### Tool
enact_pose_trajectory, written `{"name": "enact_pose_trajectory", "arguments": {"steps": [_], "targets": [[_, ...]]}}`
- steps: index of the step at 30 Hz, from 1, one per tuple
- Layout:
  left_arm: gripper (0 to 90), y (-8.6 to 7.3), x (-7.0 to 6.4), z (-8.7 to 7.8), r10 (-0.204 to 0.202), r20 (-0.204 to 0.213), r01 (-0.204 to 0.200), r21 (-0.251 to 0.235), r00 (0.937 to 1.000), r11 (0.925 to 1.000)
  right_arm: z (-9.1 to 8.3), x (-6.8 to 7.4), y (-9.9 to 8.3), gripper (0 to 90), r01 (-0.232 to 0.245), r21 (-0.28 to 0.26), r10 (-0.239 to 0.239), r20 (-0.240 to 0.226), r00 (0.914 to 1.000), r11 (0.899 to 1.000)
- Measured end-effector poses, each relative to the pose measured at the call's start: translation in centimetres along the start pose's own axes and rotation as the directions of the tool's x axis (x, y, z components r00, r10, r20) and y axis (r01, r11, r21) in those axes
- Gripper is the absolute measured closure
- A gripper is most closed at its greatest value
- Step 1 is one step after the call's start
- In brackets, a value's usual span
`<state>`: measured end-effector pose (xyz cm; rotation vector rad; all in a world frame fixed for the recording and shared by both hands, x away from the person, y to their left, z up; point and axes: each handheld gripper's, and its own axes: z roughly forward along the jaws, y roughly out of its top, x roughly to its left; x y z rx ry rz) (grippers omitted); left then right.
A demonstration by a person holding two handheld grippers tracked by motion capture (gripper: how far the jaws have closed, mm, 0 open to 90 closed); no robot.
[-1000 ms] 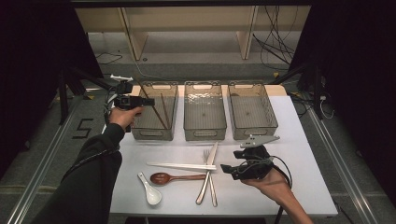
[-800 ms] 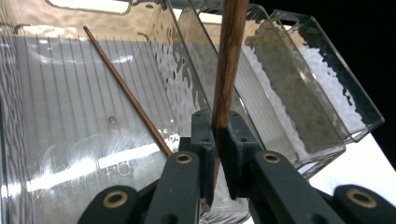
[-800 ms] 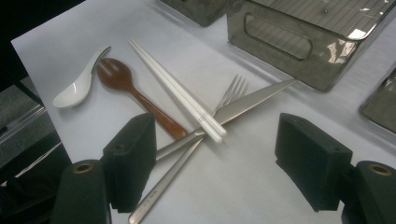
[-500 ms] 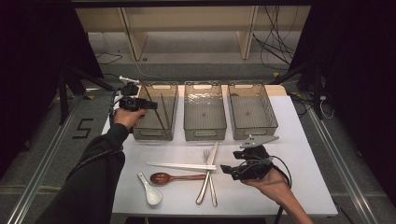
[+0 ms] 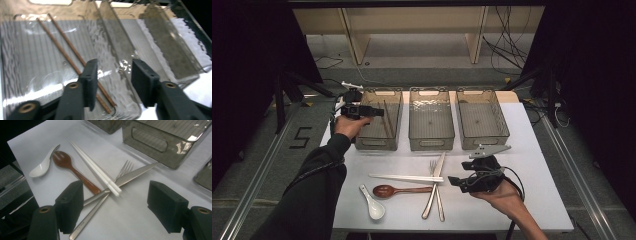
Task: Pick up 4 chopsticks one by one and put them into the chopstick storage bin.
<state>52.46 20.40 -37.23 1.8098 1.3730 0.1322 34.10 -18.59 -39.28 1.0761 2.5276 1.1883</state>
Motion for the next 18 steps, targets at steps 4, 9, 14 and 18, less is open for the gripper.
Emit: {"name": "enact_pose_trajectory", "arguments": {"steps": [4, 9, 14, 18], "targets": [[42.6, -0.8, -1.6, -0.9, 0.079, 0.053, -0.08, 0.02, 0.9955, 0.9966, 0.0, 0.0, 0.0, 30.4, 0.001, -0.001, -0.001, 0.001, 1.0, 1.0], [36.1, -2.2, -2.9, -2.6, 0.129, 0.106, -0.127, -0.026, 0.986, 0.9916, 0.0, 0.0, 0.0, 30.3, 0.003, -0.003, -0.003, 0.005, 1.0, 1.0], [31.6, -4.1, -4.5, -3.7, 0.215, 0.138, -0.211, -0.039, 0.9669, 0.9766, 0.1, 0.1, 0.1, 30.3, 0.003, 0.0, -0.003, 0.007, 1.0, 1.0], [30.0, -5.0, -5.5, -3.6, 0.3, 0.125, -0.302, -0.003, 0.9457, 0.9534, 0.1, 0.1, 0.1, 30.3, 0.003, -0.003, -0.003, 0.009, 1.0, 1.0]]}}
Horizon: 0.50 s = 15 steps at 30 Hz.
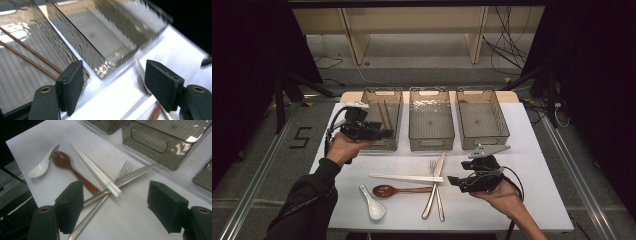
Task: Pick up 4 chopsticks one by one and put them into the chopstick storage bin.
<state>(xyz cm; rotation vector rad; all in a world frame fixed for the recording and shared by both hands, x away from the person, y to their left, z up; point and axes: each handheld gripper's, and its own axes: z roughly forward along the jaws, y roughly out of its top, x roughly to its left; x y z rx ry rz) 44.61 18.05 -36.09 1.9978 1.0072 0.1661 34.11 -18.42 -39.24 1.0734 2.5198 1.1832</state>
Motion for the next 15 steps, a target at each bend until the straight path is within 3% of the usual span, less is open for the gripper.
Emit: {"name": "enact_pose_trajectory", "arguments": {"steps": [3, 8, 15], "targets": [[29.0, -0.5, -0.4, 0.3, 0.01, 0.03, -0.01, 0.003, 0.9995, 0.9999, -0.1, 0.0, 0.0, 30.3, 0.002, -0.002, -0.002, 0.001, 1.0, 1.0], [25.7, -1.6, -0.8, 1.2, 0.061, 0.035, -0.063, 0.056, 0.9975, 0.9964, -0.1, 0.0, -0.2, 30.1, 0.001, -0.004, -0.001, -0.002, 1.0, 1.0], [26.4, -2.5, -1.6, 2.9, 0.131, 0.059, -0.137, 0.133, 0.9897, 0.9815, -0.1, 0.0, -0.1, 30.1, -0.001, -0.004, 0.001, -0.004, 1.0, 1.0]]}}
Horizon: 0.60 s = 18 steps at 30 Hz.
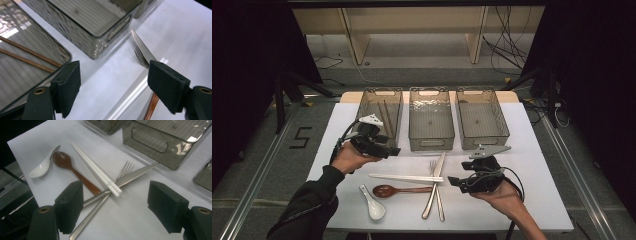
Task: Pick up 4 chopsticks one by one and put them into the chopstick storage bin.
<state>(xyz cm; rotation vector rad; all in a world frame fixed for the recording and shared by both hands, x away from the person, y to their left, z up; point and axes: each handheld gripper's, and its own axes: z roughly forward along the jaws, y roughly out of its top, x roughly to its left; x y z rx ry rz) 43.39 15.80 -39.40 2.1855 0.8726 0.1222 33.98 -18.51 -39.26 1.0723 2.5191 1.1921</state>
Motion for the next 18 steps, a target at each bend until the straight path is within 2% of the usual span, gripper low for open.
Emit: {"name": "enact_pose_trajectory", "arguments": {"steps": [6, 12, 18], "targets": [[27.3, -0.3, -0.8, 1.3, 0.053, 0.015, -0.054, 0.076, 0.9985, 0.9956, 0.0, 0.0, 0.0, 30.1, 0.0, 0.0, 0.0, -0.001, 1.0, 1.0], [29.1, -0.4, -1.4, 2.2, 0.094, 0.022, -0.096, 0.124, 0.9953, 0.9876, 0.1, 0.0, -0.1, 30.1, 0.002, 0.001, -0.002, -0.002, 1.0, 1.0], [26.5, -0.7, -1.5, 3.1, 0.1, 0.029, -0.104, 0.152, 0.9945, 0.9829, 0.1, 0.0, -0.1, 29.7, -0.001, -0.001, 0.001, -0.004, 1.0, 1.0]]}}
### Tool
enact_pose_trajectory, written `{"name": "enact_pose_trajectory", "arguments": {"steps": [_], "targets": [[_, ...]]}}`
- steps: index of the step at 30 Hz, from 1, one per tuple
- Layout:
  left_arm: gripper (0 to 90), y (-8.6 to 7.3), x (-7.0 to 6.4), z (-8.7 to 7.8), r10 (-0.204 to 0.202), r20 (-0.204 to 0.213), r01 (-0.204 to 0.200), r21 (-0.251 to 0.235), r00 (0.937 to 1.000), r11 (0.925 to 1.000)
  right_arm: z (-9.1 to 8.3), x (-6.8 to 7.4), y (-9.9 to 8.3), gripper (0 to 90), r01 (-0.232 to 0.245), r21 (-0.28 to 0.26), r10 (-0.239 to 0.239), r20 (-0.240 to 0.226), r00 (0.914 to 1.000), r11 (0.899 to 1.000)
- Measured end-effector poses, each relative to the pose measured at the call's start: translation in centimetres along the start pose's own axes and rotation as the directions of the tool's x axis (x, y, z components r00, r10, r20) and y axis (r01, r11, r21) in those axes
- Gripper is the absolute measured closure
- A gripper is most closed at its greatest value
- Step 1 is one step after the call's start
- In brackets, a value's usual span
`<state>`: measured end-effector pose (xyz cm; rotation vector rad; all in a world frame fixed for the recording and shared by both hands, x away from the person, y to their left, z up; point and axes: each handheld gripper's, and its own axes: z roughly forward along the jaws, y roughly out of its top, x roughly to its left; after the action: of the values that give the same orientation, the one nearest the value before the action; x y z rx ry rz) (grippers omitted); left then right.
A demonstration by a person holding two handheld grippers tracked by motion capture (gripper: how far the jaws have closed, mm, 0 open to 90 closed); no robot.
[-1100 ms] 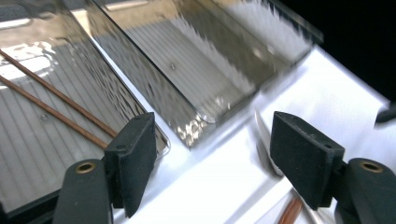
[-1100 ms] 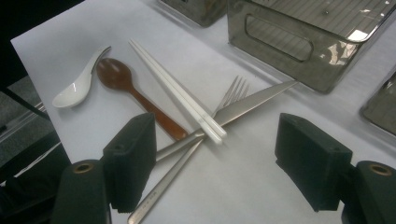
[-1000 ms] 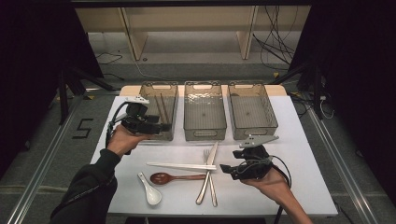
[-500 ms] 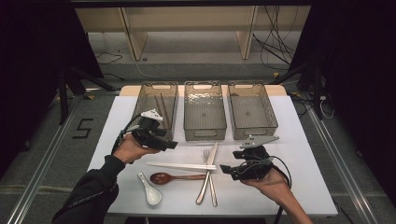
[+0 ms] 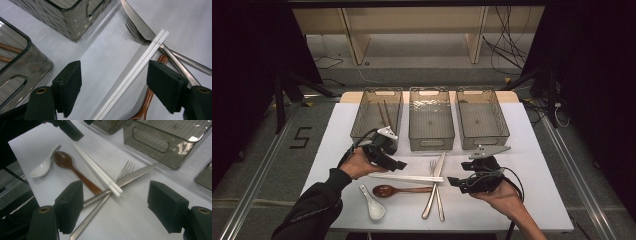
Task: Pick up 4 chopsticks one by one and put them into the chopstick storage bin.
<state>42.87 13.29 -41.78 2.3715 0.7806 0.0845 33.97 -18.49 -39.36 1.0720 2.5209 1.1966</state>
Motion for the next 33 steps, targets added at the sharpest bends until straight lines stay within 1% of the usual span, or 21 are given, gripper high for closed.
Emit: {"name": "enact_pose_trajectory", "arguments": {"steps": [2, 6, 8, 9, 11, 13, 14, 15, 16, 17, 24, 26, 27, 29, 31, 33], "targets": [[25.6, 0.0, -0.1, 0.2, 0.007, -0.002, -0.007, 0.013, 1.0, 0.9999, 0.0, 0.0, 0.0, 29.4, -0.011, -0.002, 0.011, -0.003, 0.9999, 1.0], [24.3, 0.0, -0.1, 0.4, 0.024, -0.009, -0.024, 0.029, 0.9997, 0.9993, -0.1, 0.0, 0.0, 28.6, -0.01, -0.004, 0.01, -0.002, 0.9999, 1.0], [23.1, 0.0, -0.2, 0.5, 0.017, -0.012, -0.017, 0.03, 0.9998, 0.9994, -0.1, 0.0, 0.0, 28.2, -0.008, -0.011, 0.008, -0.002, 1.0, 1.0], [22.6, 0.1, -0.1, 0.5, 0.024, -0.013, -0.023, 0.035, 0.9996, 0.9991, -0.2, 0.0, 0.0, 27.9, -0.011, -0.012, 0.011, -0.001, 0.9999, 1.0], [21.9, 0.1, -0.2, 0.7, 0.024, -0.014, -0.024, 0.041, 0.9996, 0.9989, -0.2, 0.0, -0.1, 27.6, -0.012, -0.014, 0.012, 0.0, 0.9999, 1.0], [21.8, 0.2, -0.1, 0.8, 0.04, -0.018, -0.039, 0.059, 0.999, 0.9975, -0.3, 0.0, -0.1, 27.4, -0.012, -0.017, 0.012, 0.001, 0.9999, 1.0], [21.8, 0.2, -0.2, 1.0, 0.041, -0.022, -0.04, 0.062, 0.9989, 0.9973, -0.3, 0.0, -0.1, 27.4, -0.012, -0.016, 0.012, 0.0, 0.9999, 1.0], [21.8, 0.2, -0.2, 1.0, 0.054, -0.024, -0.052, 0.073, 0.9983, 0.996, -0.3, 0.0, -0.1, 27.4, -0.012, -0.016, 0.012, 0.0, 0.9999, 1.0], [21.8, 0.3, -0.2, 1.2, 0.05, -0.025, -0.048, 0.075, 0.9984, 0.996, -0.3, 0.0, -0.1, 27.4, -0.011, -0.016, 0.011, 0.0, 0.9999, 1.0], [22.0, 0.3, -0.2, 1.3, 0.062, -0.028, -0.06, 0.084, 0.9977, 0.9946, -0.4, 0.0, -0.2, 27.4, -0.013, -0.017, 0.013, 0.001, 0.9999, 1.0], [26.3, 0.6, -0.2, 1.8, 0.098, -0.036, -0.093, 0.116, 0.9945, 0.9888, -0.6, -0.1, -0.3, 27.4, -0.018, -0.021, 0.018, 0.004, 0.9998, 1.0], [28.2, 0.6, -0.2, 1.9, 0.118, -0.039, -0.112, 0.126, 0.9922, 0.9856, -0.6, -0.1, -0.3, 27.4, -0.017, -0.021, 0.017, 0.004, 0.9999, 1.0], [29.1, 0.6, -0.2, 2.0, 0.114, -0.04, -0.108, 0.123, 0.9927, 0.9865, -0.6, -0.1, -0.3, 27.3, -0.02, -0.021, 0.02, 0.003, 0.9998, 1.0], [30.2, 0.6, -0.2, 2.2, 0.124, -0.033, -0.118, 0.138, 0.9918, 0.9833, -0.6, -0.1, -0.3, 27.4, -0.02, -0.018, 0.02, 0.002, 0.9998, 1.0], [31.1, 0.5, -0.2, 2.5, 0.122, -0.029, -0.116, 0.14, 0.9922, 0.9833, -0.6, -0.1, -0.3, 27.4, -0.018, -0.02, 0.018, 0.003, 0.9998, 1.0], [31.8, 0.4, -0.2, 2.8, 0.136, -0.028, -0.13, 0.153, 0.9903, 0.9796, -0.6, -0.1, -0.3, 27.4, -0.018, -0.022, 0.018, 0.002, 0.9998, 1.0]]}}
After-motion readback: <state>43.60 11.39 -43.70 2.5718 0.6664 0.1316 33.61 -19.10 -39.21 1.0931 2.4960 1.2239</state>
